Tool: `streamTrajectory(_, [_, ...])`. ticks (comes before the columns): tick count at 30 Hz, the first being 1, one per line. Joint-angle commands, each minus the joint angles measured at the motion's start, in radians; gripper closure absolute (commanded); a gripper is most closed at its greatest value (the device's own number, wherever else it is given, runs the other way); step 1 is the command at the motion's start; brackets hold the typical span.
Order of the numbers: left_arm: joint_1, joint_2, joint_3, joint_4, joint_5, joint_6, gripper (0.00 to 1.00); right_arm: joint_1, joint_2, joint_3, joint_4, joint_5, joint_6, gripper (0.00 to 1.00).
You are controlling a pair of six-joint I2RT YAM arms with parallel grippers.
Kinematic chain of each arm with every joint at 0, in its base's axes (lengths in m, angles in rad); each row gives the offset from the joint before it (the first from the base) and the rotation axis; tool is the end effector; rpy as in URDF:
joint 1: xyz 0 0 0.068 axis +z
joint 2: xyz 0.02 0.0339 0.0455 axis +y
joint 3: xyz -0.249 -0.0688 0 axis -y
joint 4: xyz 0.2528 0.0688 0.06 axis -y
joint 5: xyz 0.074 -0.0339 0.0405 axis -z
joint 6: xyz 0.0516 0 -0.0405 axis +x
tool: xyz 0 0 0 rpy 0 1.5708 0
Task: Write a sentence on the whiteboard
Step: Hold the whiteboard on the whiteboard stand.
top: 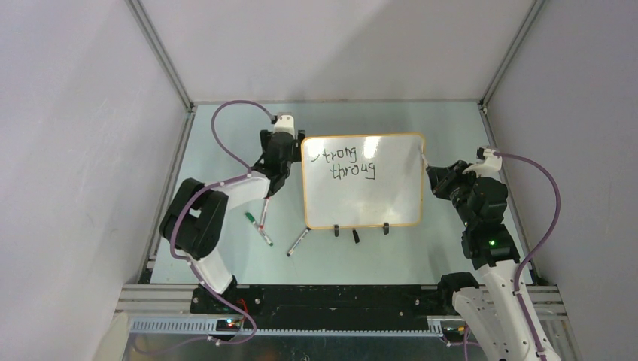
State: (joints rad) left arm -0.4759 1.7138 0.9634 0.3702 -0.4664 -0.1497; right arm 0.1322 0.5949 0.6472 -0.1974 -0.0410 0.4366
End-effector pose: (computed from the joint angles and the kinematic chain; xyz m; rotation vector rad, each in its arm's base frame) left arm 0.3598 -0.1593 0.1869 0.0069 1.9088 0.0331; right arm 0.1854 0.0268 0.3080 0.2329 1.7214 0.4555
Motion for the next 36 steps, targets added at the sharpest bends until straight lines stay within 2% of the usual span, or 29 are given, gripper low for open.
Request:
streamTrajectory(1, [-0.009, -0.006, 0.027, 0.023, 0.038, 0.001, 0.14, 0.008, -0.005, 0.000, 0.029, 0.020, -0.004, 1.00])
streamTrajectory(5, [-0.009, -0.006, 0.023, 0.028, 0.041, 0.003, 0.17, 0.010, -0.010, 0.000, 0.028, 0.021, -0.004, 1.00])
streamTrajectory(11, [-0.010, -0.022, -0.006, 0.076, 0.103, 0.019, 0.32, 0.012, -0.009, 0.000, 0.028, 0.023, -0.006, 1.00])
streamTrajectory(36, [-0.042, -0.062, -0.091, 0.196, 0.116, 0.071, 0.33, 0.020, -0.004, -0.001, 0.026, 0.032, -0.009, 1.00])
